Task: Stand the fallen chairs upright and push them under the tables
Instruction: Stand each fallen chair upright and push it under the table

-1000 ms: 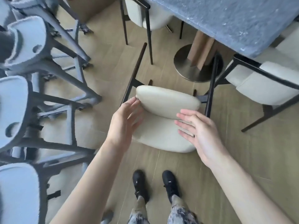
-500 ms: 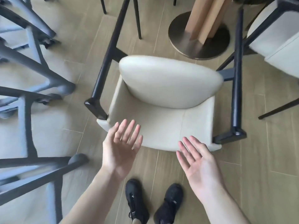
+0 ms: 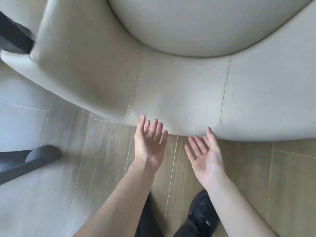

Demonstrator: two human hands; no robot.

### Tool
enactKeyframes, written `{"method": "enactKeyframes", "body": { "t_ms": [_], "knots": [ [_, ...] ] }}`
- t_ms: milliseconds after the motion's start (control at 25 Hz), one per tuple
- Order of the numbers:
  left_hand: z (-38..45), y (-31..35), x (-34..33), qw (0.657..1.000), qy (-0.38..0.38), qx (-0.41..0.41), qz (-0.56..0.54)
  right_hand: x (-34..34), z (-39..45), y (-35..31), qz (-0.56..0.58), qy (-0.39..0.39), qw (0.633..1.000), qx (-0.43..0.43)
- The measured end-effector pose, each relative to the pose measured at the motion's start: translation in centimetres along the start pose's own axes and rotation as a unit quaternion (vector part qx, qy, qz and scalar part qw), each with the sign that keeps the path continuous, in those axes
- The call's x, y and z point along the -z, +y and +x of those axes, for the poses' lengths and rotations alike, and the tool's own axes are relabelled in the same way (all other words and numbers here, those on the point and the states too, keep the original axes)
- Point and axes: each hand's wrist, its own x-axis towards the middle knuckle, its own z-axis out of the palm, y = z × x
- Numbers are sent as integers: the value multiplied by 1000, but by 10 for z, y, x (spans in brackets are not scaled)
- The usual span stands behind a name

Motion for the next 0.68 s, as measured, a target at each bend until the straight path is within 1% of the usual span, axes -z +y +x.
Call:
{"method": "enactKeyframes", "body": {
  "t_ms": [160, 360, 440, 560, 680],
  "knots": [
    [70, -17, 23, 999, 17, -13, 33, 5, 75, 33, -17, 16, 1000, -1],
    [121, -29, 24, 995, 67, -65, 41, -8, 121, 49, 3, 29, 1000, 12],
    [140, -28, 25, 993, 62, -85, 51, -9, 137, 49, 24, 33, 999, 23],
    [157, -24, 28, 990, 49, -121, 53, 3, 152, 47, 0, 14, 999, 39],
    [163, -17, 32, 988, 42, -122, 80, 8, 157, 47, 14, 7, 999, 47]
  ]
}}
